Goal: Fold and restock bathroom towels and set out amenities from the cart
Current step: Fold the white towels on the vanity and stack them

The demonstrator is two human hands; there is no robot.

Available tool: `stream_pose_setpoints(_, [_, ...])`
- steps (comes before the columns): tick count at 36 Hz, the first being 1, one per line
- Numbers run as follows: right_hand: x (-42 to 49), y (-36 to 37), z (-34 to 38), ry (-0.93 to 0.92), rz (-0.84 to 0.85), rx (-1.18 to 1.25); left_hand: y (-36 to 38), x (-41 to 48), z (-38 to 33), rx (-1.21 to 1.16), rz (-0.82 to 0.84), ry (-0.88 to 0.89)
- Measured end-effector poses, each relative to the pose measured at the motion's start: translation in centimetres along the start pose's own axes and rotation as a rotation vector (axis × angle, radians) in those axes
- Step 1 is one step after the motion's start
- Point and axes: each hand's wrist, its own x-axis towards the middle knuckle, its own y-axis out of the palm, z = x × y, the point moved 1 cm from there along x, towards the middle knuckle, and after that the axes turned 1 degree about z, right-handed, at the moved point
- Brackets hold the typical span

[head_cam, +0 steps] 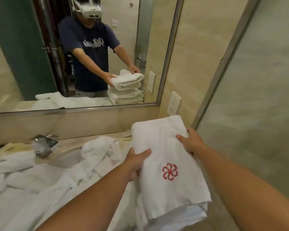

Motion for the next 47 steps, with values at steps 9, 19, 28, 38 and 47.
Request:
stream_pose_setpoints(9, [0.5, 6.7, -4.2, -0.362, -0.094, -0.66, 3.9, 2.7, 3.7, 0.991, -0.483, 0.298])
stream_pose_setpoints(19, [0.9, 9.8, -11.1, -0.525, 0.058, -0.715, 4.0, 5.9, 9.5, 1.416, -0.439, 0.445])
stream_pose_setpoints(28, [1.8, 10.5, -11.5, -0.507, -0.016, -0.706, 4.2, 6.6, 9.6, 1.38, -0.46, 0.476])
stream_pose_setpoints(38, [0.0, 11.7, -9.6, -0.223, -0.222, -0.667, 2.1, 4.1, 9.7, 1.274, -0.317, 0.464])
stream_pose_setpoints(47, [-6.4, 21.4, -2.3, -0.315, -0.227, -0.453, -9.4, 0.0, 10.9, 1.433, -0.322, 0.407])
